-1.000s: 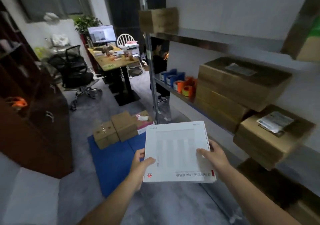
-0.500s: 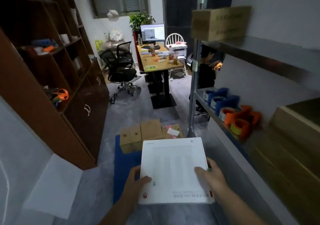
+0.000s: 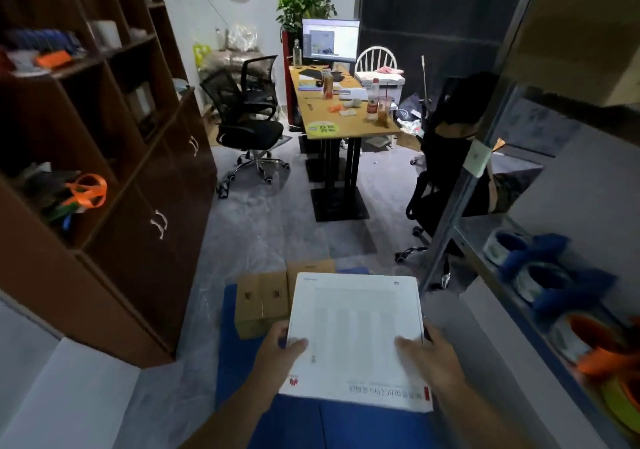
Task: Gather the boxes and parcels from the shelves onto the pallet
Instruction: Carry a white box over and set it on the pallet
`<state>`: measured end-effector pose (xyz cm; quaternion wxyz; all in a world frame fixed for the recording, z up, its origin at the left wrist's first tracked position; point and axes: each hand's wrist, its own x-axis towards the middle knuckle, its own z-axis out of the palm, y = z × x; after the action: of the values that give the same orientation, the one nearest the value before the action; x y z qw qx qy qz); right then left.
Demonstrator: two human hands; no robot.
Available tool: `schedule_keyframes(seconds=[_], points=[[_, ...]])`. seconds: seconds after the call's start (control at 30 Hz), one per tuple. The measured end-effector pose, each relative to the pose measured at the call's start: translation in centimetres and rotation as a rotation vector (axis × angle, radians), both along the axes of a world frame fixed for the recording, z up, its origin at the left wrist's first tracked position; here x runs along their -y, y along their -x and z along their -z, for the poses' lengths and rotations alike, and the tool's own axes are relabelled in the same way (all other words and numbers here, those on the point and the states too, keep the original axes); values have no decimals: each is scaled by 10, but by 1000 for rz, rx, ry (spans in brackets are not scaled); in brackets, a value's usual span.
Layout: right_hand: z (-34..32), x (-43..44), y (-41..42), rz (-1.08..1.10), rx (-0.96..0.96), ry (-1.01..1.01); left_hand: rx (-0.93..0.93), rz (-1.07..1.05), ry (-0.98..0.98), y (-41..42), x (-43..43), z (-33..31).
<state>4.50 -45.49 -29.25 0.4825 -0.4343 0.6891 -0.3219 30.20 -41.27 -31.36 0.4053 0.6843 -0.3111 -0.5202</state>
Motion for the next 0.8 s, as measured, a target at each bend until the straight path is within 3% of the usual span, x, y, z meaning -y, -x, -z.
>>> schedule_keyframes(seconds=[0.13,0.33,0.6,0.8], points=[[-3,69,-2,-95,-29,12,10,49,-32,-1,71,6],[19,208,9,-121,-45,83,-14,-152,-104,30,192,36],[217,393,33,-52,-10,48,-108,-154,-117,67,363,207],[339,459,51,-67,-163,-24,-37,-163,-195,90,427,326]])
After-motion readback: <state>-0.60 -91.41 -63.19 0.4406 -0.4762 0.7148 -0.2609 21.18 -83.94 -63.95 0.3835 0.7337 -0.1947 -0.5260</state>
